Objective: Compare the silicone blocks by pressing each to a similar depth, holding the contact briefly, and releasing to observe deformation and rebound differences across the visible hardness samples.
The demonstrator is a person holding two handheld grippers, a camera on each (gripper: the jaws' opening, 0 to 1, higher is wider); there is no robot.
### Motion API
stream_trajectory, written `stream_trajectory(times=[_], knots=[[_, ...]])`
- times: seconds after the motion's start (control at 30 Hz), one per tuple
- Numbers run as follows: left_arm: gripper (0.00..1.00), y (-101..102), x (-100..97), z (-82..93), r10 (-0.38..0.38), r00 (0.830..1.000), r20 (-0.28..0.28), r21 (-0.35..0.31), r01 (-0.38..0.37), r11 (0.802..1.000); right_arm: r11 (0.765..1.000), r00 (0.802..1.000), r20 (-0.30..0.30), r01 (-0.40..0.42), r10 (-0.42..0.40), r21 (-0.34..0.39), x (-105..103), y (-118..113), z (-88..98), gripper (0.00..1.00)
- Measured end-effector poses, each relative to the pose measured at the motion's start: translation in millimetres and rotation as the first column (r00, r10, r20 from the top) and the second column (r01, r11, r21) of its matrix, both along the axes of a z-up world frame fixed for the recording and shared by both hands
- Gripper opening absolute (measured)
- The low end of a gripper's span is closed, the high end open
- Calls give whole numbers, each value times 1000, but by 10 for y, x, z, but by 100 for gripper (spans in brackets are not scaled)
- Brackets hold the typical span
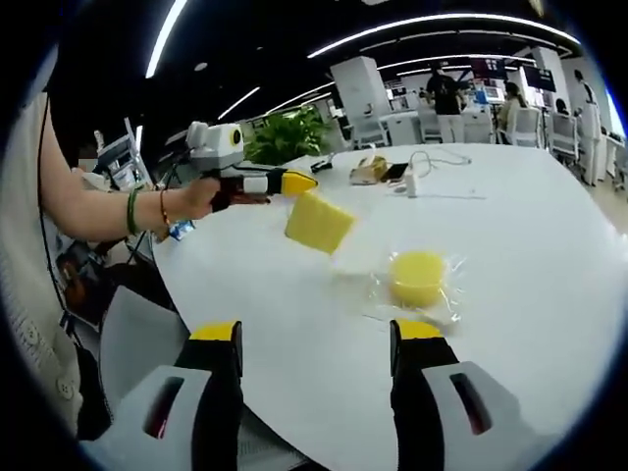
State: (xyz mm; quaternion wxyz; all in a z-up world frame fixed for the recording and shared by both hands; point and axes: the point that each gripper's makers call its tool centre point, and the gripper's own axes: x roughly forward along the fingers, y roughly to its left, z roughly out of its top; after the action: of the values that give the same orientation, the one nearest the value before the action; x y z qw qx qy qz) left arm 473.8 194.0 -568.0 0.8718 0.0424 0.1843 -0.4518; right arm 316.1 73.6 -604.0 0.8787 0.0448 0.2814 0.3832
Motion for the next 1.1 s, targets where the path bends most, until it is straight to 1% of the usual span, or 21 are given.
stream_trajectory(times=[0.07, 0.17, 0.2, 0.23, 0.27, 0.3, 0.37, 0.43, 0.47, 0.57, 0.6, 0.63, 0.67, 0.7, 0.73, 0.77, 0.8, 0.87, 1.0, 1.03, 1.1], knots=[[0, 3, -56, 90, -12, 1000, 16, 11, 12, 1000, 1000, 1000, 11, -24, 24, -11, 39, 10, 42, 56], [0, -8, -141, 191, -35, 999, 21, 10, 34, 999, 998, 997, 42, -59, 60, -26, 104, 26, 135, 55], [0, -44, -255, 283, -48, 999, 23, 11, 47, 999, 997, 996, 49, -75, 76, -33, 114, 33, 160, 55], [0, -54, -292, 311, -61, 998, 25, 12, 61, 998, 995, 994, 57, -91, 93, -46, 125, 38, 184, 55], [0, -56, -335, 357, -68, 997, 30, 15, 67, 998, 991, 989, 79, -116, 121, -71, 156, 43, 218, 55], [0, -63, -373, 387, -80, 996, 28, 14, 80, 997, 988, 986, 89, -133, 140, -84, 171, 51, 238, 56], [0, -71, -447, 468, -95, 995, 40, 14, 94, 995, 983, 981, 103, -158, 167, -89, 214, 90, 311, 56], [0, -93, -542, 551, -118, 992, 37, 4, 118, 993, 976, 970, 128, -196, 207, -96, 257, 147, 407, 57], [0, -105, -580, 581, -126, 991, 40, 1, 126, 992, 970, 962, 146, -217, 232, -110, 297, 178, 462, 57], [0, -154, -735, 650, -169, 985, 45, 14, 169, 986, 951, 938, 171, -284, 303, -125, 348, 297, 582, 58], [0, -165, -775, 654, -183, 982, 44, 21, 182, 983, 941, 928, 174, -310, 330, -136, 349, 335, 606, 59], [0, -171, -816, 661, -200, 978, 58, 44, 197, 979, 930, 916, 183, -332, 358, -158, 376, 378, 643, 59], [0, -178, -849, 665, -209, 976, 54, 50, 207, 977, 923, 907, 191, -346, 375, -170, 392, 411, 672, 58], [0, -186, -881, 676, -218, 974, 63, 65, 214, 975, 912, 895, 197, -370, 401, -176, 399, 468, 710, 58], [0, -191, -898, 690, -220, 973, 67, 66, 216, 974, 902, 884, 197, -391, 423, -181, 397, 506, 731, 59], [0, -198, -921, 700, -228, 972, 58, 62, 224, 973, 888, 870, 198, -416, 452, -198, 404, 551, 757, 59], [0, -206, -949, 712, -235, 970, 62, 72, 231, 970, 876, 857, 204, -432, 472, -212, 410, 582, 776, 59], [0, -217, -985, 743, -257, 964, 67, 84, 252, 964, 859, 841, 202, -458, 502, -230, 413, 631, 794, 59], [0, -238, -1015, 818, -273, 959, 77, 87, 266, 960, 814, 803, 188, -507, 566, -282, 441, 722, 804, 59], [0, -247, -1025, 832, -279, 957, 78, 88, 272, 958, 806, 795, 190, -515, 576, -291, 450, 741, 809, 59], [0, -279, -1047, 858, -304, 949, 88, 99, 295, 950, 790, 779, 183, -537, 599, -297, 459, 796, 822, 59]])
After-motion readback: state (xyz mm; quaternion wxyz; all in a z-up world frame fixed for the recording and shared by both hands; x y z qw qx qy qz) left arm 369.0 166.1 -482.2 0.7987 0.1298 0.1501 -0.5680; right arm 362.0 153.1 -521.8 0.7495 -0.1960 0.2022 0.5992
